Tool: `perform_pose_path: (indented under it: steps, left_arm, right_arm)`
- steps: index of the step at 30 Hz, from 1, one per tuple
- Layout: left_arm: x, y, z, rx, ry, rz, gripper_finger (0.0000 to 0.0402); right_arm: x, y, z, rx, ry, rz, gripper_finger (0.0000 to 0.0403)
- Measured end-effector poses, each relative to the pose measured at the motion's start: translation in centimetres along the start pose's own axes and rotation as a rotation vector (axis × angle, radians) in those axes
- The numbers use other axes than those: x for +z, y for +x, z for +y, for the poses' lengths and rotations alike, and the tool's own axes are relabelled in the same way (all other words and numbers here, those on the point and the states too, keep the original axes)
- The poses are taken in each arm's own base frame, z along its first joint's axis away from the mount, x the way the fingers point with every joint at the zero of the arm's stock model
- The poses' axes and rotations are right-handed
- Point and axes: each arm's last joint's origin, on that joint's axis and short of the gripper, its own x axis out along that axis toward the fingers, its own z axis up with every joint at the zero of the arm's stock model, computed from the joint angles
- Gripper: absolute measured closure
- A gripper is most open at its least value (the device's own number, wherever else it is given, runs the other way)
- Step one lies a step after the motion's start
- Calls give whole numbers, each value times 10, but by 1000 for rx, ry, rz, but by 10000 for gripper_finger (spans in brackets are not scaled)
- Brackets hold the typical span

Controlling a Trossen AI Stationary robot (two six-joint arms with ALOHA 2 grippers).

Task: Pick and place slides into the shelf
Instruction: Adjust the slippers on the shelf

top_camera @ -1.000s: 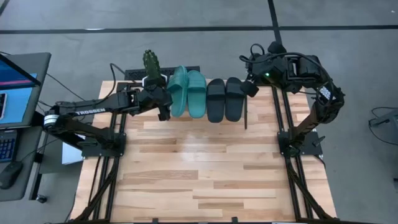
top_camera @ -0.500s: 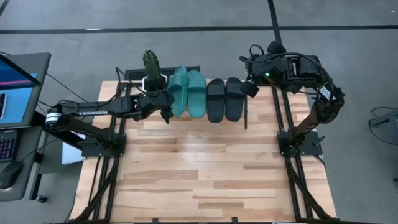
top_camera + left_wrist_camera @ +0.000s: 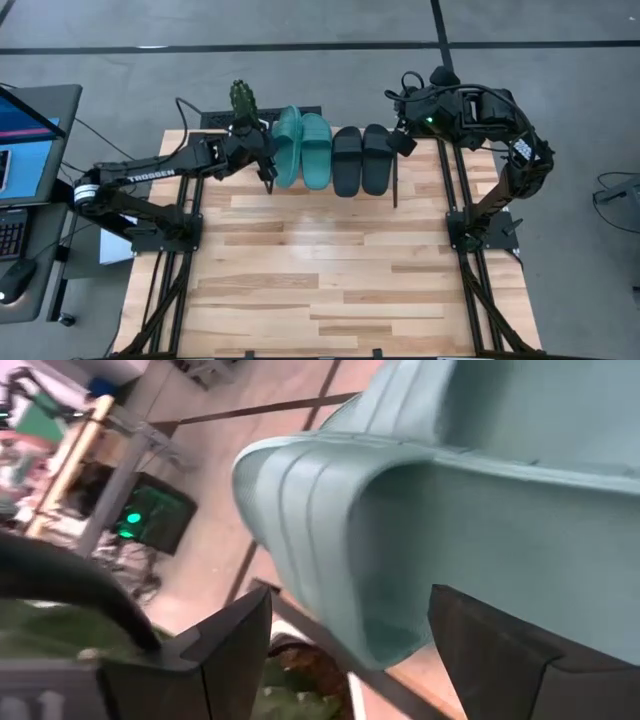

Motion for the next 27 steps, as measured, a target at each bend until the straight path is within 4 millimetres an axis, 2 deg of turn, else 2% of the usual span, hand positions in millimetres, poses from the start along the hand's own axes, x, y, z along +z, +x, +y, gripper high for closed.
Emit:
perform_pose_path:
  steps: [7, 16, 24, 27]
  left_arm:
    - [-2, 7, 7, -2, -28, -1, 145]
    - [0, 33, -7, -24, -4, 33, 145]
    - [1, 35, -5, 69, -14, 51, 146]
    - [1, 35, -4, 87, -12, 59, 160]
  right_arm:
    - [0, 0, 0, 0, 0, 0, 345]
    - [0, 0, 0, -1, 1, 1, 345]
    - [0, 0, 0, -1, 1, 1, 345]
    - [0, 0, 0, -1, 1, 1, 345]
